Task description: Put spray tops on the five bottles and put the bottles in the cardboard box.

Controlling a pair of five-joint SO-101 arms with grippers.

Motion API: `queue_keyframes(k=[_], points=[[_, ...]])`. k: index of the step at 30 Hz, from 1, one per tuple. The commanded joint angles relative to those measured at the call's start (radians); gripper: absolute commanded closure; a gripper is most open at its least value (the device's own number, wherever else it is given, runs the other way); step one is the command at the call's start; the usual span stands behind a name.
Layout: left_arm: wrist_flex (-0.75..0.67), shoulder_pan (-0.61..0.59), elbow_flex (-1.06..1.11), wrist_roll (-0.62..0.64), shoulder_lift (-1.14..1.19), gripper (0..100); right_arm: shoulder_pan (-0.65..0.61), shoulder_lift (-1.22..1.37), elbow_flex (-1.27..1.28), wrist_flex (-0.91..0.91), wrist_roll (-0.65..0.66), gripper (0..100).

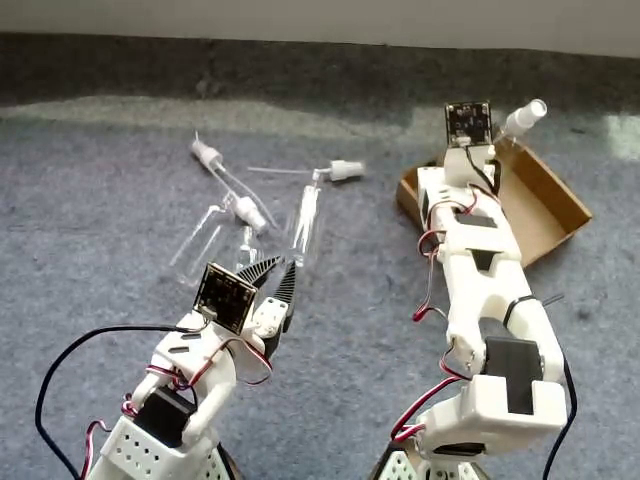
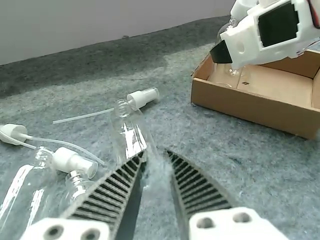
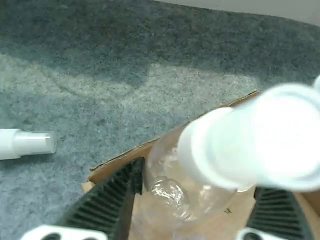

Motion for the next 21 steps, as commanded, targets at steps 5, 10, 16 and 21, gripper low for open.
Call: queue_keyframes(k=[5,10,16,21], points=[[0.002,-0.010,0.021,0.003,-0.010,100,-0.001,-0.025,-0.019,-0.024,0.012,69.8],[0.002,-0.010,0.021,0.003,-0.010,100,-0.001,-0.025,-0.021,-0.024,0.012,66.8],[0.002,-0.010,0.021,0.003,-0.008,100,-0.013,-0.030,-0.036,0.116,0.012,63.8],[0.002,-0.010,0.021,0.003,-0.008,100,-0.045,-0.133,-0.097,0.199,0.006,63.8]])
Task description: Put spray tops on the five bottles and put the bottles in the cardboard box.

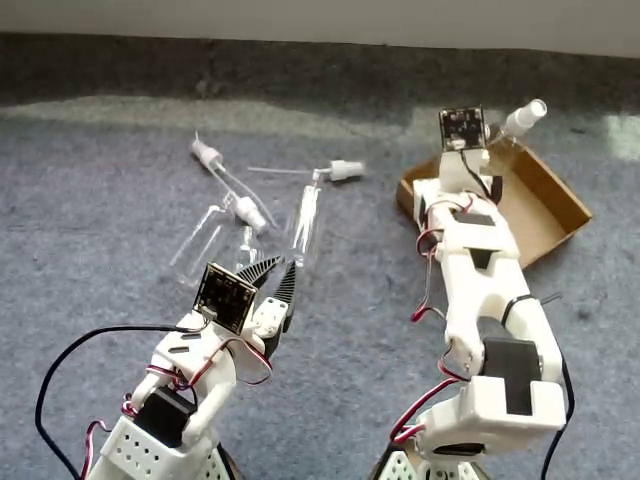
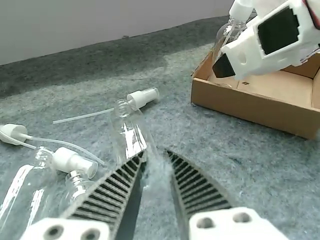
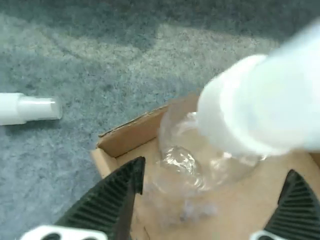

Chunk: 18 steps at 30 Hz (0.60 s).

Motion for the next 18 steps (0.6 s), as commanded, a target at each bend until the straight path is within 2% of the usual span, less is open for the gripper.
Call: queue_keyframes(k=[1,9,18], points=[[0.002,-0.010,0.021,0.003,-0.008,100,-0.028,-0.136,-0.084,0.047,0.009,63.8],[0.002,-0.013,0.021,0.003,-0.008,100,-0.025,-0.300,-0.091,0.245,0.009,63.8],[-0.005,-0.176,0.002,0.009,-0.012,100,-0.030,-0.595,-0.084,0.458,0.011,63.8]])
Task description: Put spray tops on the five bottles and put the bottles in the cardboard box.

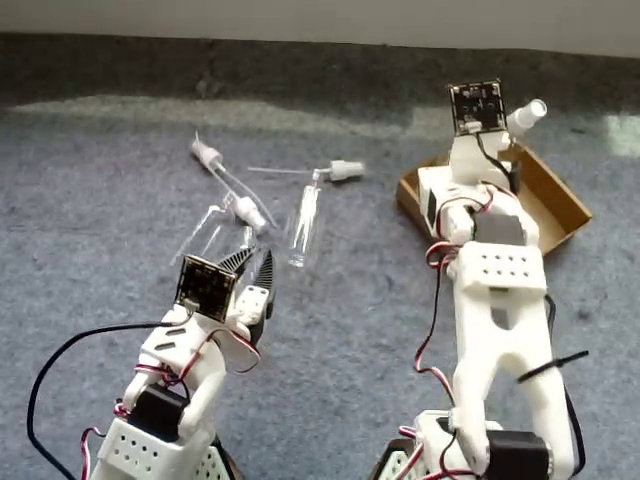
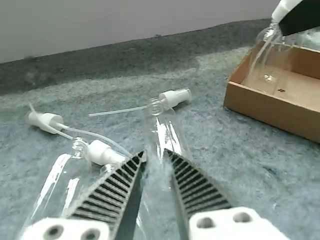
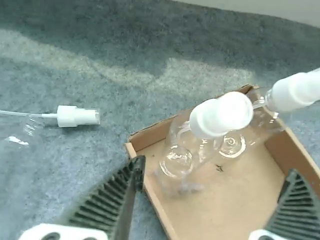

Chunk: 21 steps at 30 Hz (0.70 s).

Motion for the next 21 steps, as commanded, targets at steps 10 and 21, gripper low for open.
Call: queue_keyframes(k=[10,21], points=[[-0.011,-0.251,-0.065,0.006,-0.012,99,-0.159,-0.386,0.064,0.140,0.005,74.5],[-0.012,-0.403,-0.085,0.009,-0.012,99,-0.340,-0.348,0.116,0.183,-0.158,78.5]])
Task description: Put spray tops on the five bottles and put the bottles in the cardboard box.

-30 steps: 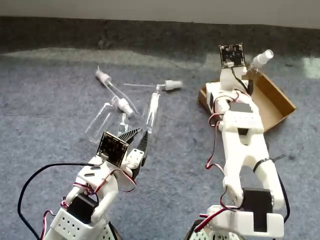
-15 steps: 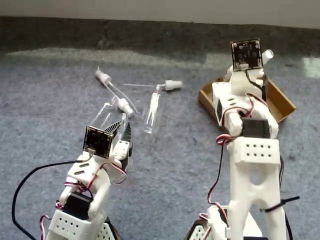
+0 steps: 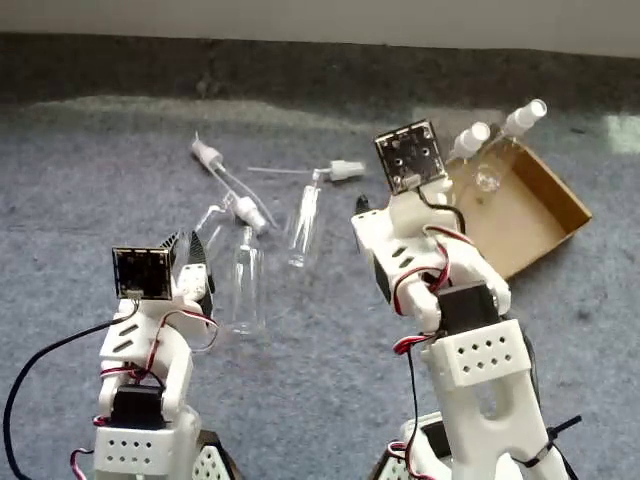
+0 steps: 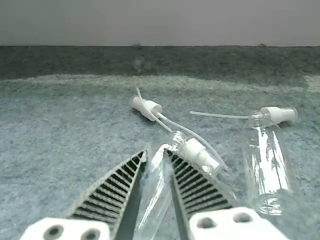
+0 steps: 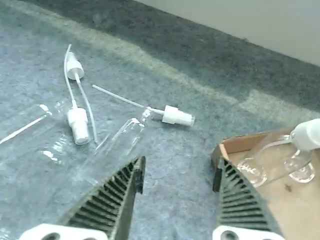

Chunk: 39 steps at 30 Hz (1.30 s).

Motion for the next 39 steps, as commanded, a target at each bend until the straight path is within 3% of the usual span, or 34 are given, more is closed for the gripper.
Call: queue_keyframes(k=[1,14,19,27,39], points=[[-0.012,-0.042,-0.076,0.009,-0.012,99,-0.033,0.070,-0.064,-0.001,-0.080,77.9],[-0.012,-0.031,-0.076,0.003,-0.012,99,-0.143,0.638,-0.547,0.168,-0.187,77.4],[-0.051,-0.087,-0.070,0.009,-0.012,99,-0.174,0.888,-0.792,0.266,-0.259,77.2],[-0.057,-0.087,-0.064,0.009,-0.012,99,-0.176,1.273,-1.194,0.395,-0.410,61.2],[-0.055,-0.068,-0.062,0.005,-0.012,99,-0.168,1.659,-1.481,0.469,-0.413,61.6]])
